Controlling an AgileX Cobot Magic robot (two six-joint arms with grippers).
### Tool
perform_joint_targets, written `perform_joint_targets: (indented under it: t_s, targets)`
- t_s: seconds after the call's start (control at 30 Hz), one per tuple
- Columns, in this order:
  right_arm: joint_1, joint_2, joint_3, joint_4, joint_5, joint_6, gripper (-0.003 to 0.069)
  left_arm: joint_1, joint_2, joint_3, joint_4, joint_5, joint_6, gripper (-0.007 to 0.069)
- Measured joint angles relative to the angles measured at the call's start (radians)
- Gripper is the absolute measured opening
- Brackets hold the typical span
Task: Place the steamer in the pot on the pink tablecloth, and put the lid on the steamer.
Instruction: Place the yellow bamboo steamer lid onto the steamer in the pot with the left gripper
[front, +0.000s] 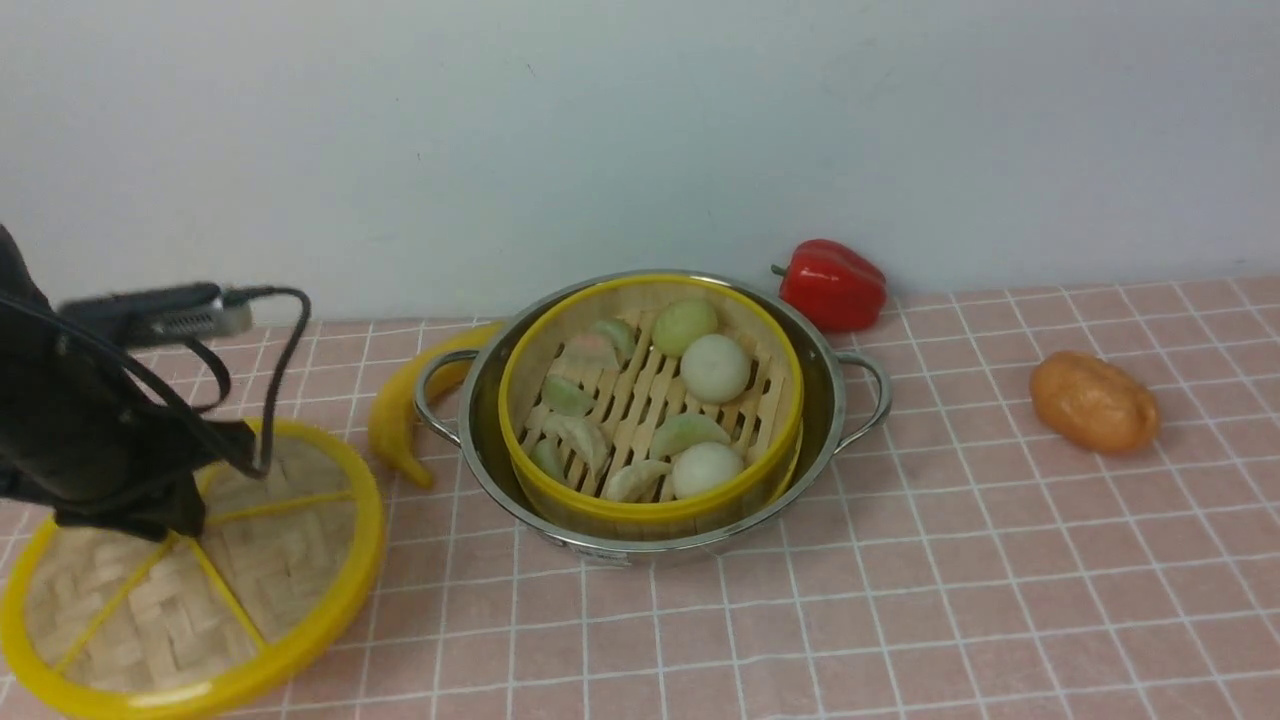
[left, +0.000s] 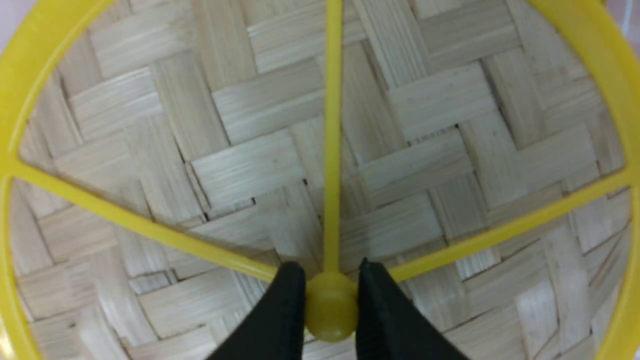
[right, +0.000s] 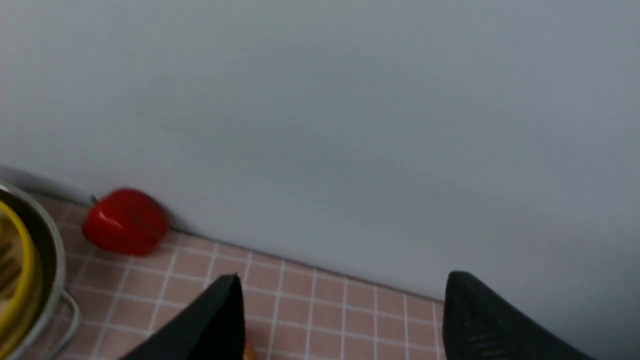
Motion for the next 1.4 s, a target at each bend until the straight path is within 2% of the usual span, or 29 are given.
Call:
perform_joint_targets:
  t_s: [0.13,0.17,0.23,0.3,0.47,0.5,0.57,0.8,1.4]
  targets:
    - [-0.001,-0.193,0.300,-0.008,0.000,0.056,0.0517,-0.070,-0.029,-0.204,0.067,0.101,-0.023,0.0121]
    - [-0.001,-0.202,0.300,-0.008,0.000,0.060,0.0517,-0.084,-0.029,-0.227,0.069,0.104,-0.023,0.0121]
    - [-0.001,-0.339,0.519,-0.009,0.001,0.113,0.0517,-0.222,-0.009,-0.375,0.071,0.113,-0.026,0.0121]
    - [-0.001,-0.420,0.625,-0.008,0.004,0.152,0.0517,-0.331,0.030,-0.457,0.072,0.113,-0.028,0.0121]
    - [-0.001,-0.575,0.798,0.009,0.007,0.224,0.0517,-0.541,0.184,-0.579,0.125,0.116,-0.065,0.0121]
    - [-0.001,-0.581,0.798,0.011,0.007,0.226,0.0517,-0.550,0.192,-0.588,0.130,0.116,-0.067,0.0121]
    - [-0.001,-0.657,0.827,0.053,0.008,0.241,0.0517,-0.647,0.315,-0.638,0.209,0.118,-0.114,0.0121]
    - [-0.001,-0.733,0.830,0.124,0.007,0.249,0.0517,-0.715,0.483,-0.727,0.247,0.121,-0.139,0.0121]
    - [-0.001,-0.732,0.830,0.149,0.007,0.249,0.0517,-0.698,0.540,-0.744,0.262,0.075,-0.159,0.0121]
